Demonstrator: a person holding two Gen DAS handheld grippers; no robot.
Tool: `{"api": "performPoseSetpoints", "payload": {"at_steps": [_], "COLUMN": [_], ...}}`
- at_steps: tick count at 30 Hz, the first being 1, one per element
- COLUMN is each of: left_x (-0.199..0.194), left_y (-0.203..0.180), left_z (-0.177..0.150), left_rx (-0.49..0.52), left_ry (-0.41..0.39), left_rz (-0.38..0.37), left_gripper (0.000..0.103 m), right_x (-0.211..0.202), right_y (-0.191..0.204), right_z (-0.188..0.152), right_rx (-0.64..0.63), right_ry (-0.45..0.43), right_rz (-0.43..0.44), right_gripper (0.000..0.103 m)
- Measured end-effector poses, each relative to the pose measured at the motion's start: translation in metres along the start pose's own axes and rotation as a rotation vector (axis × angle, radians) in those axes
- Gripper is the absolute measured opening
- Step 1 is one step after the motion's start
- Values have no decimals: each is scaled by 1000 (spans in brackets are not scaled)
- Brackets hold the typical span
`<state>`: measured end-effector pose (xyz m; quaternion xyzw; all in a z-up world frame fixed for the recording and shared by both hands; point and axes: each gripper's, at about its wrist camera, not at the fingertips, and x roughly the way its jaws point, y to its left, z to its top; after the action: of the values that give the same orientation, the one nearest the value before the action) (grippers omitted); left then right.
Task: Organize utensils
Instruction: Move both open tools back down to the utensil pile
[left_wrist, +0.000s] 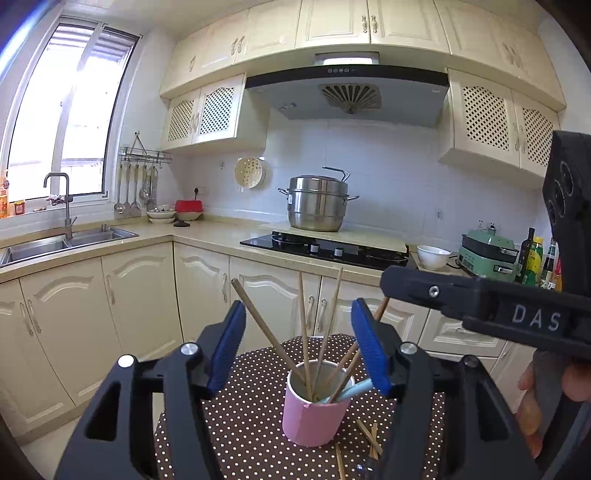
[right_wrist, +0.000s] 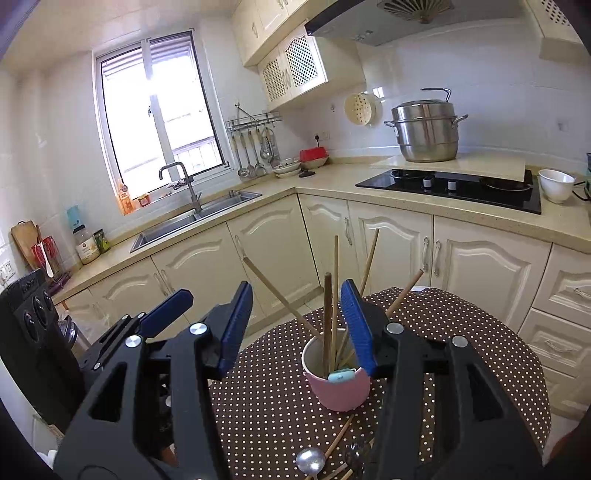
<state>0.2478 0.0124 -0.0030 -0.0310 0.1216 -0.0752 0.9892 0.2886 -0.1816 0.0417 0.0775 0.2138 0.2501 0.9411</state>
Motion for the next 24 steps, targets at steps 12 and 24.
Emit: {"api": "performPoseSetpoints", "payload": {"at_steps": [12, 24], "left_x": [-11, 36], "left_y": [-5, -5], "left_z": [-30, -113], "left_rx": [-7, -138], "left_ry": [186, 657], "left_rz": [-22, -112], "left_gripper": [60, 60], "right_x": [-37, -34], "right_y": [-11, -51], "right_z": [-32, -100], "right_rx": [16, 79], "right_ry": [-9, 113], "right_rz": [-66, -140], "right_gripper": [54, 56]}}
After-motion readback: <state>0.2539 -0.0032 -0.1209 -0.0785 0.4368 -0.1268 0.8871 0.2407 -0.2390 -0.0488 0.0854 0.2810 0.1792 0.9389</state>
